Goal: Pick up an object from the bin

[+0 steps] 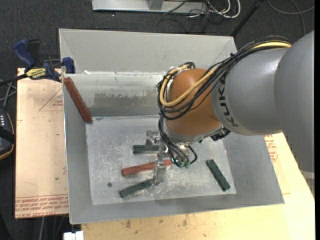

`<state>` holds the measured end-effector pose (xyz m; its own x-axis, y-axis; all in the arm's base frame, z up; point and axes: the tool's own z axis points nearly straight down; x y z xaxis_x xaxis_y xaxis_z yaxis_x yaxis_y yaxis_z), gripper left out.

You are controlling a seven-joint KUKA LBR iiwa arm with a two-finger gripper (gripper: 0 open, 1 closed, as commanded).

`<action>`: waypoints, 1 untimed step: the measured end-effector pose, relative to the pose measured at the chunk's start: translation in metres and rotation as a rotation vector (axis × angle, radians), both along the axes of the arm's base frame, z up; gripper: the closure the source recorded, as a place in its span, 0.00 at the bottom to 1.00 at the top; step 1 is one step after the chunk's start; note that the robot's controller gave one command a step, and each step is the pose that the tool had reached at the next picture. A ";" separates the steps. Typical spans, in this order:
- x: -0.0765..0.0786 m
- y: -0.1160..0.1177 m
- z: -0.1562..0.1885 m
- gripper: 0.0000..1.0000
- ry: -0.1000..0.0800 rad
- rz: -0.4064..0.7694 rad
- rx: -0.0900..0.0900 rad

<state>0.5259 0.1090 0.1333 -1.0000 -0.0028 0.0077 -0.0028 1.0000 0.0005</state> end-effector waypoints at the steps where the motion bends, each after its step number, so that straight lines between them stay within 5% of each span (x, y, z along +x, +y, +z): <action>1: 0.002 0.000 0.004 0.00 -0.007 -0.002 0.001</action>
Offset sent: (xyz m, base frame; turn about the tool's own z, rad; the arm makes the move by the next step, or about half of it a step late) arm -0.0150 -0.0055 -0.0629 0.0112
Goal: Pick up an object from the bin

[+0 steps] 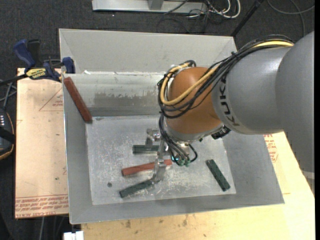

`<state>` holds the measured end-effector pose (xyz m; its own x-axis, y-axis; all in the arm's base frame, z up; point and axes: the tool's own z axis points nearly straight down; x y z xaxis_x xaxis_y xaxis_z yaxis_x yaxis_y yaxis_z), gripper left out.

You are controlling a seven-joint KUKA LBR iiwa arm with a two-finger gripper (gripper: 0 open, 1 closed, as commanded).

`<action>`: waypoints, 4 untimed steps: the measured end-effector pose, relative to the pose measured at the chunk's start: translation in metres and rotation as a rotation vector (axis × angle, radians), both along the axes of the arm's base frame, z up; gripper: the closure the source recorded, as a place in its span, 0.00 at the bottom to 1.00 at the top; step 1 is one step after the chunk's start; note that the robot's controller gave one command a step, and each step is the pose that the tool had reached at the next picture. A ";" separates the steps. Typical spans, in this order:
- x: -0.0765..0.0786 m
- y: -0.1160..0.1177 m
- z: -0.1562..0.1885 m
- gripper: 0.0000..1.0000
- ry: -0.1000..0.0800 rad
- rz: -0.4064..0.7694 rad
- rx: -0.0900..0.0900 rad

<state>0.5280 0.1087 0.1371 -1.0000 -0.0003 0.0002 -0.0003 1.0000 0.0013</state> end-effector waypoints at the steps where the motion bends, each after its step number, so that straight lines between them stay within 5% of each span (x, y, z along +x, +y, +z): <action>1: -0.017 -0.005 -0.067 1.00 0.001 -0.010 0.000; 3: -0.018 -0.005 -0.066 1.00 0.003 -0.009 0.000; 4: 0.012 -0.028 -0.029 1.00 -0.011 0.026 0.001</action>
Offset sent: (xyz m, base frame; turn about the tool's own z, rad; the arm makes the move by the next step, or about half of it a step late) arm 0.0000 0.0000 0.0000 0.0000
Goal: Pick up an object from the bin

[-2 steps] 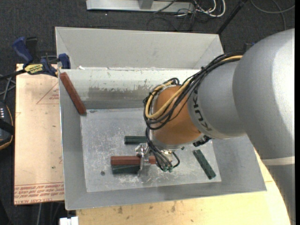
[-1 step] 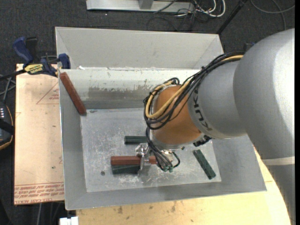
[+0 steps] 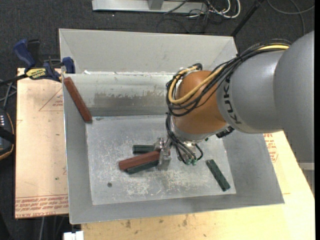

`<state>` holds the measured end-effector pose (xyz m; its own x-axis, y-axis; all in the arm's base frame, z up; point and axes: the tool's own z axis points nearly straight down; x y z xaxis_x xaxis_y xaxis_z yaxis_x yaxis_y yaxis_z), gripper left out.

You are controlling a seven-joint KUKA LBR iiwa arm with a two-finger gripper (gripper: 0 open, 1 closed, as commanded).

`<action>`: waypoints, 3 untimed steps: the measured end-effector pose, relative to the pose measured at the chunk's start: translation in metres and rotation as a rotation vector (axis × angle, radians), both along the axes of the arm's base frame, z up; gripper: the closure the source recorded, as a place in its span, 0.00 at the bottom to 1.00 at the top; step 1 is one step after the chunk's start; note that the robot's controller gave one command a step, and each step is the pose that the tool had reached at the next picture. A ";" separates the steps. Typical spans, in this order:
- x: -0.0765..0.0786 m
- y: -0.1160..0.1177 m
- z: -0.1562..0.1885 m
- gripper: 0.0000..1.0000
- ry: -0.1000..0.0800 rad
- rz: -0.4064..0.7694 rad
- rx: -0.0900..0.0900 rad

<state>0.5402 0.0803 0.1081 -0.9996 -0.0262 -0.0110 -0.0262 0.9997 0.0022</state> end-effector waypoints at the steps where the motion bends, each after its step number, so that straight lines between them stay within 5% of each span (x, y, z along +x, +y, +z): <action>1: -0.021 -0.002 0.004 1.00 0.022 -0.021 -0.003; 2: 0.008 -0.006 0.134 1.00 0.008 -0.105 -0.001; 3: 0.008 -0.006 0.134 1.00 0.008 -0.106 -0.001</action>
Offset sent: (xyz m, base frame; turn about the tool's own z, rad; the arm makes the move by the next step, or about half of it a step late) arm 0.0071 -0.0071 0.1343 0.1073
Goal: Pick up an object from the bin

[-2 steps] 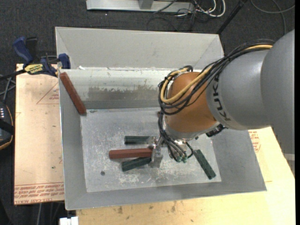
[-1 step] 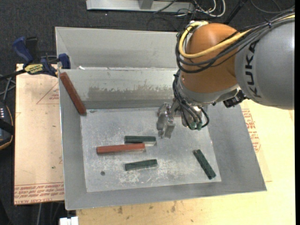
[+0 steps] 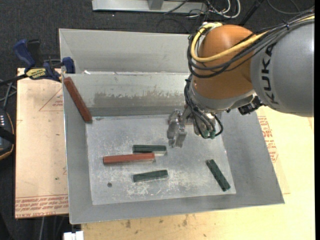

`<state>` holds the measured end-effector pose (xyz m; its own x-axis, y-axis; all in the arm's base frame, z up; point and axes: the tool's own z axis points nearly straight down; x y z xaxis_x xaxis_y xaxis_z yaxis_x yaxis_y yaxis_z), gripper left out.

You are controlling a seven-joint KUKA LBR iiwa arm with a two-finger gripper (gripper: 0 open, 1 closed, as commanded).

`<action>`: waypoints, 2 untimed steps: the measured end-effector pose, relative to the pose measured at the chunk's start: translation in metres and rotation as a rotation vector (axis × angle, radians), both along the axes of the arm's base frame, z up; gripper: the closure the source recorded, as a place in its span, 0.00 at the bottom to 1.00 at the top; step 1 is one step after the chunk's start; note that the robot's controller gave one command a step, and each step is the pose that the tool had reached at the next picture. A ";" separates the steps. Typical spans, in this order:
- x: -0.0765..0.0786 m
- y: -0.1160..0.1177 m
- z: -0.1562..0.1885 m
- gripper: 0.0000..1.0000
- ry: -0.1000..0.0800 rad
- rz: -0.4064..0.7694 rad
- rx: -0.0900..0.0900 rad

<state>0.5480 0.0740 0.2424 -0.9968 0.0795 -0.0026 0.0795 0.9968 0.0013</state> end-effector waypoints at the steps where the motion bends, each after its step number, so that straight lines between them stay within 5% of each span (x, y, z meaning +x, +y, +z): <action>1: -0.016 -0.003 -0.068 0.00 0.006 0.538 0.000; 2: -0.015 -0.002 -0.066 0.00 0.002 0.537 0.000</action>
Offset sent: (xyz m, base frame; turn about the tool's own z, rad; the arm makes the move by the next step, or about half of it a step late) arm 0.0000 0.0000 0.0000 0.0000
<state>0.5333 0.0716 0.1765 -0.8973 -0.4414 -0.0006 -0.4414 0.8973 0.0013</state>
